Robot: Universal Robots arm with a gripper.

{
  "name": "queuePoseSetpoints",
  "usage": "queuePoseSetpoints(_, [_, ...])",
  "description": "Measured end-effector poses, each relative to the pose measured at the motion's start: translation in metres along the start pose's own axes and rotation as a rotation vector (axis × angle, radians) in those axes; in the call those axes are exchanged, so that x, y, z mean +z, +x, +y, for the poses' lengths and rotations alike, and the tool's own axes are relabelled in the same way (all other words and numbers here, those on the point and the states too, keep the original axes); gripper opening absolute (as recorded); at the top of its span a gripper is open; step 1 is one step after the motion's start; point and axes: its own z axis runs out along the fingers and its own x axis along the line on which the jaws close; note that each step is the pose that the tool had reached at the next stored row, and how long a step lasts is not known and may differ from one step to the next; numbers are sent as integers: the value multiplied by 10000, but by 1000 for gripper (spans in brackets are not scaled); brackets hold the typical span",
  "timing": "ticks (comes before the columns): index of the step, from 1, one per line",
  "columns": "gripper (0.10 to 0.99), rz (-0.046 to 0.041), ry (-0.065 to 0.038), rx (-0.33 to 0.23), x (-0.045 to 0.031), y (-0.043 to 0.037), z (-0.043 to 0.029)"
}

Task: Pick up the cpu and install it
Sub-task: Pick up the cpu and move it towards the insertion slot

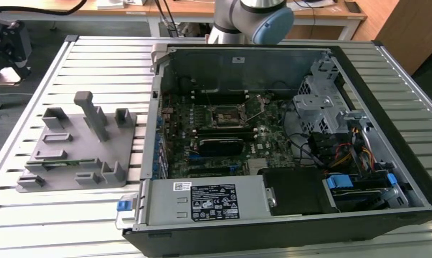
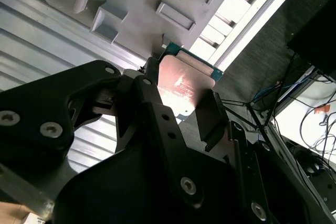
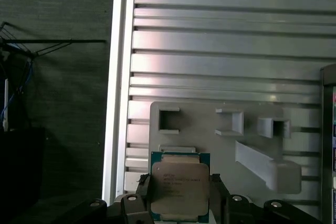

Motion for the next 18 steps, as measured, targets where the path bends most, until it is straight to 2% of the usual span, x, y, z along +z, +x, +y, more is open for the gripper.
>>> queuePoseSetpoints(18, [525,1,4,0,-149,0,106])
